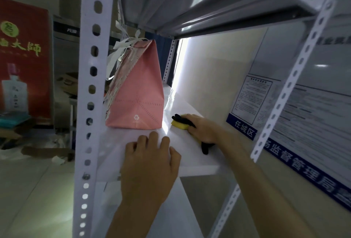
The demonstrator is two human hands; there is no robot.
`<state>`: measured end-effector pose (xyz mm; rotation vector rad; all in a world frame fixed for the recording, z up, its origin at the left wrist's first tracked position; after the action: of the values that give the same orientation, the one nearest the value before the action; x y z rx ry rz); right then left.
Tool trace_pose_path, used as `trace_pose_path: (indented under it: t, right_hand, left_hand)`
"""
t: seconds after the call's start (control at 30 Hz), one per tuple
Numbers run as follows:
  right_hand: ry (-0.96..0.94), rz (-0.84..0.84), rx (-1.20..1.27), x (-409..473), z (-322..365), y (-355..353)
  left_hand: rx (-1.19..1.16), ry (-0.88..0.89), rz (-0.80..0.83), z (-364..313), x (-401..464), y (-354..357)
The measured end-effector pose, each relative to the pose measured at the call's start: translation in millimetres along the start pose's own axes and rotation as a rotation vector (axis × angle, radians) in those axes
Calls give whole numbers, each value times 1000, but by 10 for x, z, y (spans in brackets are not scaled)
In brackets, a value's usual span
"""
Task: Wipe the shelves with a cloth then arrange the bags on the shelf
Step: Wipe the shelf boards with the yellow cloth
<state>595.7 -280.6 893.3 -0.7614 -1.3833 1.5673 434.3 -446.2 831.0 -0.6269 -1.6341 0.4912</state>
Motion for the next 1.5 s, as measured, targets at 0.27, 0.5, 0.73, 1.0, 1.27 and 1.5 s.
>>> trace_pose_path:
  t: [0.27,0.5,0.73,1.0,1.27,1.5]
  right_hand:
    - [-138,-196,38,-1262,212,48]
    - [-32,-344,174,-1449,182,97]
    - [77,-463,40,-1292,459,195]
    - [163,-368,260,-919,323,-149]
    - [168,-200,93,-394,365,-40]
    - [-67,-238,213,-1088,478,-43]
  left_hand:
    - [-25,-11,11,30,-8,-17]
    - [-41,4,3,47,-39,-28]
    - [-349,134,-74,151,-145,-173]
    - [-396,160,-450,542,-649,-576]
    - [-410,-52,-383,925,-698,-378]
    - [-733,-87,-339,973,-713,-139]
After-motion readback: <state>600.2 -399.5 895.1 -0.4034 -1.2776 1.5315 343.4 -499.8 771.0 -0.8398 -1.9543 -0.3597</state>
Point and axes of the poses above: each hand's wrist, its own x-axis towards the middle knuckle, its own y-axis out of the palm, z = x × y, the point moved 2 cm from there along x, towards the middle knuckle, and after that the axes turned 3 degrees about x, right-handed, at the moved point
